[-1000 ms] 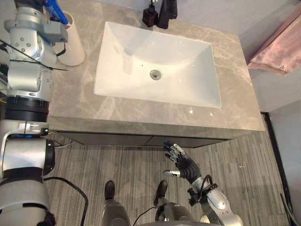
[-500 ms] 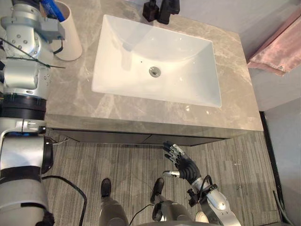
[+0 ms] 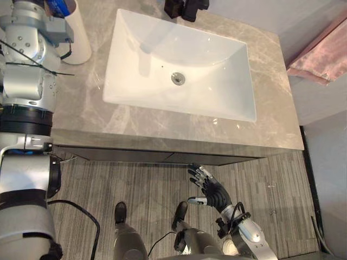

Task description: Organize washtable

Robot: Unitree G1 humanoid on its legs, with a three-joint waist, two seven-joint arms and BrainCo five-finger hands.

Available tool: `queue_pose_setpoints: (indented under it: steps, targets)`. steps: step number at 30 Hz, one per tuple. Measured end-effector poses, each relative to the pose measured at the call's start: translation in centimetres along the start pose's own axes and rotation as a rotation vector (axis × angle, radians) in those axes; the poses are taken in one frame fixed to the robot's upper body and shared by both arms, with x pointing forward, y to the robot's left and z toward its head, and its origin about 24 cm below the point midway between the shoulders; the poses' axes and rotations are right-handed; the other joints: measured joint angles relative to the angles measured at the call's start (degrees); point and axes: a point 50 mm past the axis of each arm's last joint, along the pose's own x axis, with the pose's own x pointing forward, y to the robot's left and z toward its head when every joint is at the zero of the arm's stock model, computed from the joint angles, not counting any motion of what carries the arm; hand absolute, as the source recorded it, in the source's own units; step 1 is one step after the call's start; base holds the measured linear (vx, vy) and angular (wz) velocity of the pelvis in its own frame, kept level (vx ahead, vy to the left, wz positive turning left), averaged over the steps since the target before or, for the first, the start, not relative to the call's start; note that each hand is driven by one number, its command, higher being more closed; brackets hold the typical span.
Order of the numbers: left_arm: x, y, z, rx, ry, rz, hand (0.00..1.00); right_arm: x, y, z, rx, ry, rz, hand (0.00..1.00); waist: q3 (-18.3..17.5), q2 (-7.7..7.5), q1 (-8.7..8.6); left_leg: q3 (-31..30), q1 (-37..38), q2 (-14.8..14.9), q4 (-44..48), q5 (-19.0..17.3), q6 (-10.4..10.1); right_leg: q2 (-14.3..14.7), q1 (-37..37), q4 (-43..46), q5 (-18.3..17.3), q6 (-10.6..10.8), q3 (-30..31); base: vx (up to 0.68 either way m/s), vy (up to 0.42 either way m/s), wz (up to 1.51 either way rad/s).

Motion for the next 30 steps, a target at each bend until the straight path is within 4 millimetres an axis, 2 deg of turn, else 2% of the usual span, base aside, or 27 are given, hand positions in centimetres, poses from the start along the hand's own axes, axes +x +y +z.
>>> queue_pose_setpoints:
  steps: [1,2,22,30]
  targets:
    - [-0.01,0.00,0.10,-0.001,-0.007,0.000,1.00,-0.01,-0.01,-0.01,-0.001,0.001,0.000,0.00,0.1,-0.03,-0.01,0.0,0.0,0.0,0.0,0.0,0.0,0.0,0.0,0.0,0.0,0.0,0.0,0.00,0.000,0.00]
    - [-0.04,-0.01,0.11,-0.002,-0.008,-0.001,0.00,-0.03,-0.04,-0.01,-0.002,0.002,0.000,0.00,0.1,-0.02,-0.03,0.0,0.0,0.0,0.0,0.0,0.0,0.0,0.0,0.0,0.0,0.0,0.0,0.00,0.000,0.00]
    - [-0.22,0.60,0.36,-0.014,-0.033,0.022,0.00,0.05,0.31,0.03,-0.006,0.002,0.021,0.00,0.8,0.15,-0.02,0.1,-0.2,0.2,0.7,-0.3,-0.2,0.2,0.0,0.0,0.0,0.0,0.2,0.00,0.000,0.00]
    - [-0.27,0.59,0.27,-0.014,-0.029,0.020,0.00,0.45,0.73,0.19,-0.007,-0.006,0.046,0.00,0.7,0.79,0.07,-0.2,-0.4,0.1,1.3,-0.3,-0.2,0.1,0.2,0.0,0.0,0.0,0.0,0.00,0.000,0.01]
